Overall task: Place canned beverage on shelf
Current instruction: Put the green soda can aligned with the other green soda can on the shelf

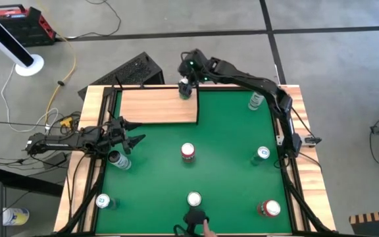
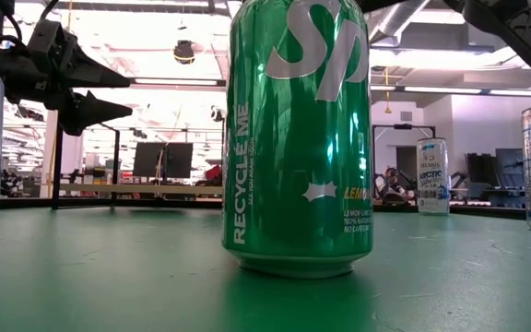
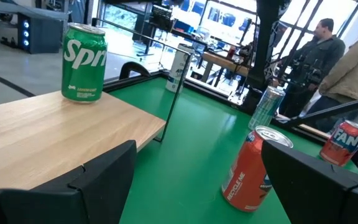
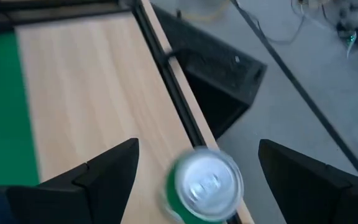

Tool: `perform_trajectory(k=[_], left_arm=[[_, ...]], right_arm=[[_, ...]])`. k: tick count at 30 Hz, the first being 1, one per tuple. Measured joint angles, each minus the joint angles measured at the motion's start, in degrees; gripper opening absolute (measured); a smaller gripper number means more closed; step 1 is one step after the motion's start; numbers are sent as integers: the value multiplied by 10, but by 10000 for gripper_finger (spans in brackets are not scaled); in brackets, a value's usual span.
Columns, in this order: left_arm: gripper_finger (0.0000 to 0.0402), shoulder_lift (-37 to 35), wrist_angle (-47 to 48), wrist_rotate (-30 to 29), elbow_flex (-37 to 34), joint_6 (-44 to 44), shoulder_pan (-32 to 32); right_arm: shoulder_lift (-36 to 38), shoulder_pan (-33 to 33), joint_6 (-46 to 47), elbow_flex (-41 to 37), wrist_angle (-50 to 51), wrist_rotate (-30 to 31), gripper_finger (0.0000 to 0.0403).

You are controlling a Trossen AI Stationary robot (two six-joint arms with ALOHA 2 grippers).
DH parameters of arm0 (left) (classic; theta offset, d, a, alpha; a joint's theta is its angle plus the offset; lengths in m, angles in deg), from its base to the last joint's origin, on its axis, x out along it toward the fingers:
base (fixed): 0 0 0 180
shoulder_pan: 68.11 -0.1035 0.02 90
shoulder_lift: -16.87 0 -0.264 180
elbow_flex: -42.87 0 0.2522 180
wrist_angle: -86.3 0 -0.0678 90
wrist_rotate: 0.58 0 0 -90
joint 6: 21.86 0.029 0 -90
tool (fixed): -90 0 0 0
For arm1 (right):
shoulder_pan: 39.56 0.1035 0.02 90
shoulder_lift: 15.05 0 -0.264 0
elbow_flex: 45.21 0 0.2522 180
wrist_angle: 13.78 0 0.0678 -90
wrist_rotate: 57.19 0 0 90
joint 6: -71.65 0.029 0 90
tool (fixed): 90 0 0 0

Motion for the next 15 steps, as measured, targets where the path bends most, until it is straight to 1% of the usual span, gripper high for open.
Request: perform_trajectory(k=[4,6,9,11,12,15], left_arm=[[332,0,0,2,0,0,0],[332,0,0,11,0,0,0],[332,0,0,28,0,0,0],[332,0,0,37,0,2,0],[332,0,0,42,0,4,0],[332,0,0,51,0,14,0]], right_arm=[[1,29,7,54,53,-8,356],[1,48,20,80,105,-45,356],[3,87,35,99,187,-128,356],[4,126,37,100,228,-170,356],[5,148,36,99,246,-179,356],[9,228,42,99,273,-177,356]])
